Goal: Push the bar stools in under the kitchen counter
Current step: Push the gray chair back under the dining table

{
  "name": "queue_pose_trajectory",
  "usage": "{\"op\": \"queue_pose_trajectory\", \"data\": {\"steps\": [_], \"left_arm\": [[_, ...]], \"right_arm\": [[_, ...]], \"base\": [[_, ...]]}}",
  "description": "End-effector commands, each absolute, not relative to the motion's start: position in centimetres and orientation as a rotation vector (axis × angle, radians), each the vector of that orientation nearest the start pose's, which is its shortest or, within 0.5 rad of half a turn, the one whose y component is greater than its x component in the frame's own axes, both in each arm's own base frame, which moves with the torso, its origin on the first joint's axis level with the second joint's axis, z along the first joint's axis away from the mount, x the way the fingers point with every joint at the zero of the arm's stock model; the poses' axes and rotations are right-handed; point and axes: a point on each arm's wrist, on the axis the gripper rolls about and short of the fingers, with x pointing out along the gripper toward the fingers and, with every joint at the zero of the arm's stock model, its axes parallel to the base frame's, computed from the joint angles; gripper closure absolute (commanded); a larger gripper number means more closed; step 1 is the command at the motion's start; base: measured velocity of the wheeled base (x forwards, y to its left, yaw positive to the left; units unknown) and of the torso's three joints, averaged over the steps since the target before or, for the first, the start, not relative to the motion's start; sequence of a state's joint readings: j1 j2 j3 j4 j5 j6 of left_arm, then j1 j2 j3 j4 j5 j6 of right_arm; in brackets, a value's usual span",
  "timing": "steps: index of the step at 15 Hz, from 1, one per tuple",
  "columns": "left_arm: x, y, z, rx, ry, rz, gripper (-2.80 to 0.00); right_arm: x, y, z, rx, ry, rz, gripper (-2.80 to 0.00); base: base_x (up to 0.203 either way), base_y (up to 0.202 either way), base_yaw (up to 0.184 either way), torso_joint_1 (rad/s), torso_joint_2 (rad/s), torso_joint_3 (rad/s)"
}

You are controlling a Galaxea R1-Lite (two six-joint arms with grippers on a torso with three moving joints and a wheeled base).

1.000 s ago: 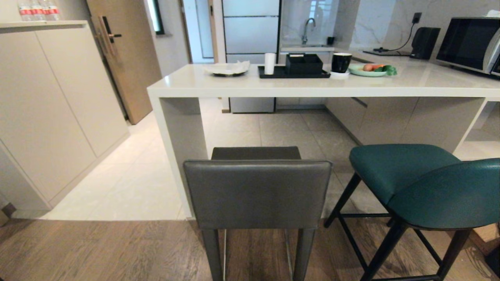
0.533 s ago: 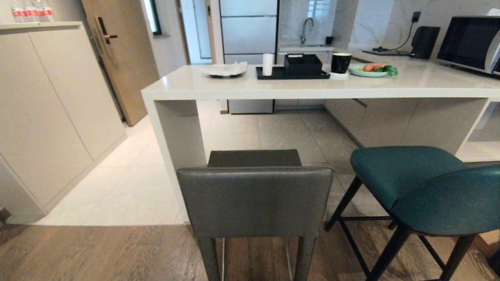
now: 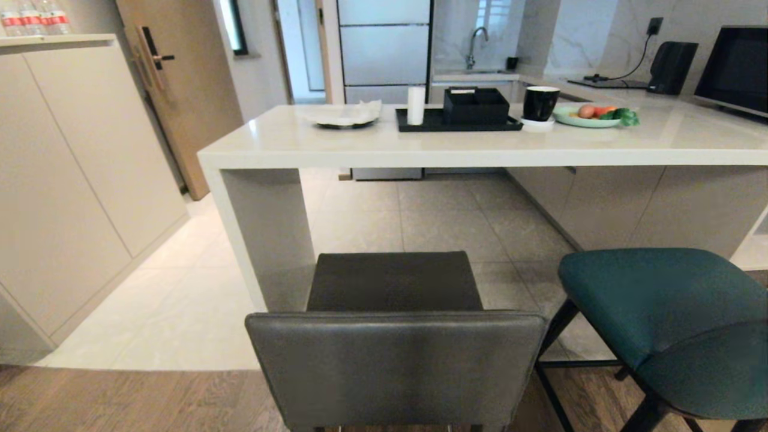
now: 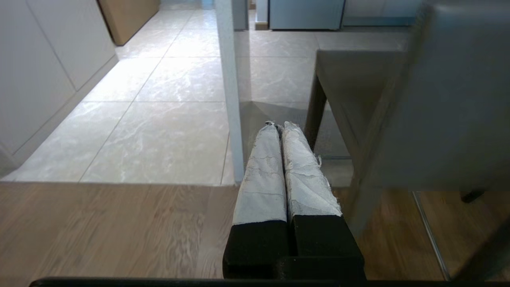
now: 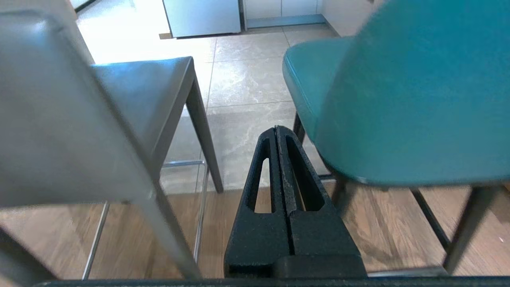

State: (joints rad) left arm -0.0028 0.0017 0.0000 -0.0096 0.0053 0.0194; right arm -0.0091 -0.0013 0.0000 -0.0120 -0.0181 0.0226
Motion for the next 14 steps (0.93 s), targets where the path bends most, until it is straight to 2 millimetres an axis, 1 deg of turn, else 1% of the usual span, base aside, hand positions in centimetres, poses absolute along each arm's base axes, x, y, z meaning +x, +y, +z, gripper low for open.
{"op": "queue_pose_trajectory", "data": {"steps": [1, 3, 9, 10, 12, 13, 14], "left_arm": [[-2.3, 0.0, 7.7, 0.013, -0.009, 0.009, 0.00], [-2.3, 0.0, 7.7, -0.028, -0.009, 0.001, 0.00], [-2.3, 0.0, 7.8, -0.025, -0.013, 0.000, 0.00], [-2.5, 0.0, 8.6, -0.030, -0.038, -0.001, 0.00], [-3.0, 0.0, 13.1, -0.053, -0.101, -0.008, 0.00], [-2.5, 0.0, 15.3, -0.071, -0.091, -0.017, 0.00], [-1.4, 0.0, 17.2, -0.087, -0.073, -0.036, 0.00]], "right_arm": [[-2.3, 0.0, 7.7, 0.022, -0.013, -0.027, 0.00], [-2.3, 0.0, 7.6, 0.013, -0.009, -0.023, 0.00], [-2.4, 0.0, 7.9, -0.045, -0.016, -0.019, 0.00], [-2.6, 0.0, 8.9, -0.061, -0.040, -0.027, 0.00], [-2.8, 0.0, 13.6, -0.060, -0.078, -0.036, 0.00], [-2.3, 0.0, 16.3, -0.050, -0.077, -0.036, 0.00], [-1.4, 0.0, 18.5, -0.038, -0.067, -0.036, 0.00]], "base": [[0.190, 0.000, 0.003, 0.002, 0.00, -0.002], [0.104, 0.000, 0.002, 0.013, 0.01, 0.003], [0.000, 0.000, 0.000, 0.000, 0.00, 0.000], [0.000, 0.000, 0.000, 0.000, 0.00, 0.000], [0.000, 0.000, 0.000, 0.000, 0.00, 0.000], [0.000, 0.000, 0.000, 0.000, 0.00, 0.000], [0.000, 0.000, 0.000, 0.000, 0.00, 0.000]]}}
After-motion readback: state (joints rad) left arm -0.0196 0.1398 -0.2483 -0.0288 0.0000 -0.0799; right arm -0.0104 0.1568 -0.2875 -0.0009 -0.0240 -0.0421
